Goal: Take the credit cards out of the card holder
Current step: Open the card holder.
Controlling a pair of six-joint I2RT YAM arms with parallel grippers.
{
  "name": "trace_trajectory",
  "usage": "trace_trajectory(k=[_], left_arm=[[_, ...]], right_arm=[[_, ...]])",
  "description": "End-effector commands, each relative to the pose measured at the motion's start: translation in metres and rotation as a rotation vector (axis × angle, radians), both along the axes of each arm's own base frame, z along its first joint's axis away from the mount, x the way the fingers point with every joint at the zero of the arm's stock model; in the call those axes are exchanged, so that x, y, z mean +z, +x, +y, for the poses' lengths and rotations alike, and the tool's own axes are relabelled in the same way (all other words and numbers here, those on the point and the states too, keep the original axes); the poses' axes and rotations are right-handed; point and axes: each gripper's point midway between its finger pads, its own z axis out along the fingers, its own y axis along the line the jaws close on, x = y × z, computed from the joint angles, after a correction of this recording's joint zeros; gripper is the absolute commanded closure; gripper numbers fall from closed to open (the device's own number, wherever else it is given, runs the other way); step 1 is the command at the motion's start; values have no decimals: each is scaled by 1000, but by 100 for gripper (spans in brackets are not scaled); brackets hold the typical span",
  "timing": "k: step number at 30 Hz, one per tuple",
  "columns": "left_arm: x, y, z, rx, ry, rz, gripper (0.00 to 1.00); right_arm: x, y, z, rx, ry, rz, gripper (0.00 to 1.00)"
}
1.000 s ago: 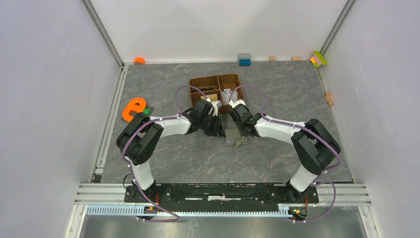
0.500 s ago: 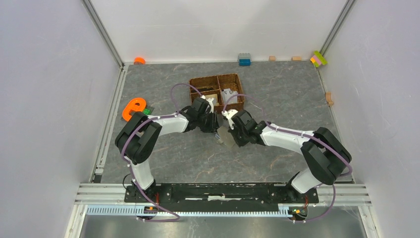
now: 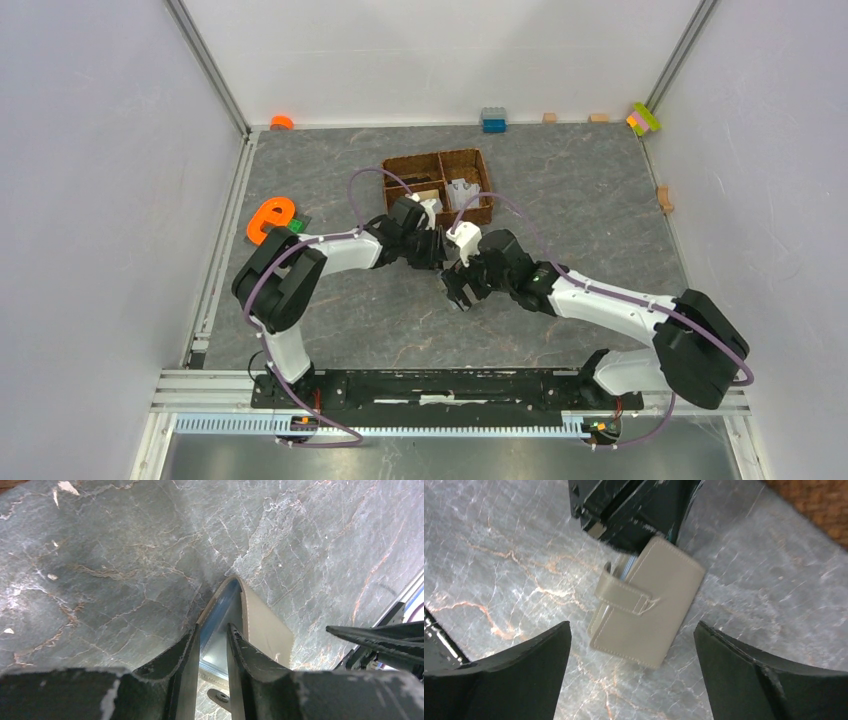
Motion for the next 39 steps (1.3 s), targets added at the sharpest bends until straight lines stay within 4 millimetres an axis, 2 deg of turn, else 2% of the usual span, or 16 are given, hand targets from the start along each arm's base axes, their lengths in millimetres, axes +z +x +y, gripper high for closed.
trace_trajectory(k=[1, 5, 11, 13, 14, 16, 19, 23, 28, 33, 35, 39], left_arm=[[30, -1, -10, -28, -66, -58, 67], [28, -2, -10, -29, -65, -52, 66], [29, -2, -10, -31, -66, -54, 66], [30, -3, -10, -32, -68, -54, 66], [30, -3, -10, -32, -67, -57, 66], [31, -3, -10, -32, -69, -58, 66], [33, -3, -11, -32, -71, -60, 66], [35, -2, -10, -28, -70, -66, 65], [42, -2, -7, -21, -75, -88, 65], [60, -4, -2, -10, -94, -139, 60], [68, -5, 0, -6, -110, -166, 55], [89, -7, 2, 2, -172, -230, 44]], right_arm=[[17, 16, 7, -41, 42, -120, 2], [10, 21, 8, -73, -25, -142, 2], [-7, 28, -3, -154, -216, -174, 2], [-10, 30, -3, -162, -241, -172, 7], [-11, 30, -3, -166, -246, -172, 12], [-9, 29, -3, -169, -240, -175, 30], [-4, 28, -1, -164, -212, -183, 64], [3, 25, 5, -153, -154, -180, 100], [17, 29, -4, -224, -102, -207, 100], [26, 34, -21, -285, 6, -178, 100], [35, 39, -25, -305, 95, -170, 100], [40, 41, -35, -315, 232, -117, 100]])
